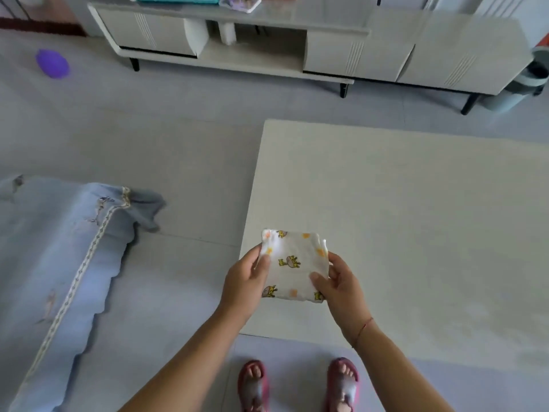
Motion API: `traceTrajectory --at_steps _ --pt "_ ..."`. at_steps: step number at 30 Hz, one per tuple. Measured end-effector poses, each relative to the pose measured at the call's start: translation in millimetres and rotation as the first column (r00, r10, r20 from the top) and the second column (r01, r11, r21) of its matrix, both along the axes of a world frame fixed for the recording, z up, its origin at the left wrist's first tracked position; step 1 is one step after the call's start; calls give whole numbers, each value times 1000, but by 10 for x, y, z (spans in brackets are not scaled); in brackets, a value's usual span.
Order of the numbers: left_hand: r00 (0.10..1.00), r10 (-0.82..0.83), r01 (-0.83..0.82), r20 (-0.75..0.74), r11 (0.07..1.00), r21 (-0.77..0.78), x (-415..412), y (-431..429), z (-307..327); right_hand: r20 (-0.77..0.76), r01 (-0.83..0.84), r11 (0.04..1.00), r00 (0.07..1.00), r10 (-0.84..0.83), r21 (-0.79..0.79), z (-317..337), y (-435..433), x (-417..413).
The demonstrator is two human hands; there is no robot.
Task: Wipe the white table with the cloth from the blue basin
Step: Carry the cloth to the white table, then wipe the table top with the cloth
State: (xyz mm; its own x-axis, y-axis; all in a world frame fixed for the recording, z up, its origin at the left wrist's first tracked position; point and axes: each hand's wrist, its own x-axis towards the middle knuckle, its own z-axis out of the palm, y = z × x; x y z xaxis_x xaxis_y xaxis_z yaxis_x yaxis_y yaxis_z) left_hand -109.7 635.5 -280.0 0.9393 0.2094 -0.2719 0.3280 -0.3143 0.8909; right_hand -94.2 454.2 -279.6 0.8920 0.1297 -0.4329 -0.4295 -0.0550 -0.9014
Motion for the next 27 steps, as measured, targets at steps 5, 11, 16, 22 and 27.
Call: traceTrajectory --at_steps 5,11,16,22,27 --pt "992 -58 72 -112 989 130 -184 100 -894 -65 -40 972 998 26 -233 -846 134 -200" --pt "981 -115 161 -155 928 335 -292 107 -1741 -109 -110 884 992 67 -455 -1749 145 -362" --pt "990 -93 133 -104 857 498 -406 129 -2068 -88 -72 750 996 18 -657 -2152 250 -524" --pt "996 39 -84 82 742 665 -377 283 -2317 250 115 488 942 222 -866 -2174 623 -591" --pt "998 -14 37 -68 934 356 -362 344 -2451 -16 -228 317 834 551 -921 -2447 988 -583"
